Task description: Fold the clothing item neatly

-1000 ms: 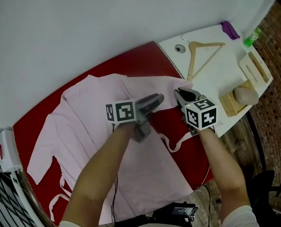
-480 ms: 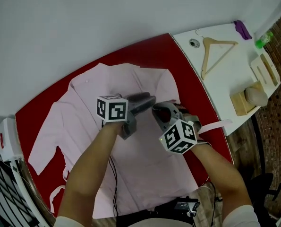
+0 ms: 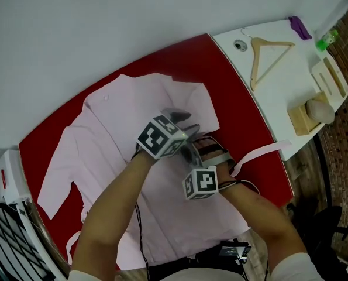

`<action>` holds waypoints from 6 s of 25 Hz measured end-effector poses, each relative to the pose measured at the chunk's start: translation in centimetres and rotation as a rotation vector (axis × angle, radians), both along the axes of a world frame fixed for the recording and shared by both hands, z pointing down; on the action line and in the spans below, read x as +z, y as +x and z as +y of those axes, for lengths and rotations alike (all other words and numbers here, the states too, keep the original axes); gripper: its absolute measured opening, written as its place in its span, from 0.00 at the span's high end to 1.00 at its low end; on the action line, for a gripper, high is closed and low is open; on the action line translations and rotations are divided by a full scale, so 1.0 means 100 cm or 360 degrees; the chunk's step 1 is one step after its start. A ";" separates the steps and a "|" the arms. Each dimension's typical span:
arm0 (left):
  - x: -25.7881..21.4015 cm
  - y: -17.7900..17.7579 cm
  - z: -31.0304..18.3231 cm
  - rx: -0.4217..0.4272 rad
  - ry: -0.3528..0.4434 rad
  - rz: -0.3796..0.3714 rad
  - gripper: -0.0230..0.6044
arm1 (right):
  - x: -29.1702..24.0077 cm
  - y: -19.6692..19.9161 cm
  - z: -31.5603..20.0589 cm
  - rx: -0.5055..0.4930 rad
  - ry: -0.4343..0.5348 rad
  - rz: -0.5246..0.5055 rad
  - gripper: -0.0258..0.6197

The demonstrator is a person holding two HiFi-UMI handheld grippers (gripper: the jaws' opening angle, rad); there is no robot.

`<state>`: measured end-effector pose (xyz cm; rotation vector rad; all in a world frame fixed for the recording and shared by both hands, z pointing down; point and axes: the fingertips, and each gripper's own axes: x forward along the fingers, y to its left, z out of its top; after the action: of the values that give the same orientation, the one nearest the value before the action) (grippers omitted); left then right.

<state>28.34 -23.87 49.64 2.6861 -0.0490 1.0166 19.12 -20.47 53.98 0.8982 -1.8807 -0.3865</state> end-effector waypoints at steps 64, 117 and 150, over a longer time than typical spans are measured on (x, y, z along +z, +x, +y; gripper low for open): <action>-0.047 -0.305 -0.055 -0.1000 -0.0661 0.0564 0.93 | -0.065 -0.232 0.026 -0.0155 0.0096 -0.0411 0.91; 0.057 -0.367 -0.028 -0.0398 0.0601 -0.0417 0.94 | 0.009 -0.250 0.037 0.0233 -0.0261 -0.0426 0.93; 0.075 -0.351 -0.016 -0.0881 -0.0210 -0.0115 0.94 | 0.023 -0.234 0.031 0.0171 -0.0302 -0.0378 0.93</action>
<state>-6.72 -25.43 57.11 2.3089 -0.6721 0.8936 -4.30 -17.38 56.27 0.9432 -2.0341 -0.0354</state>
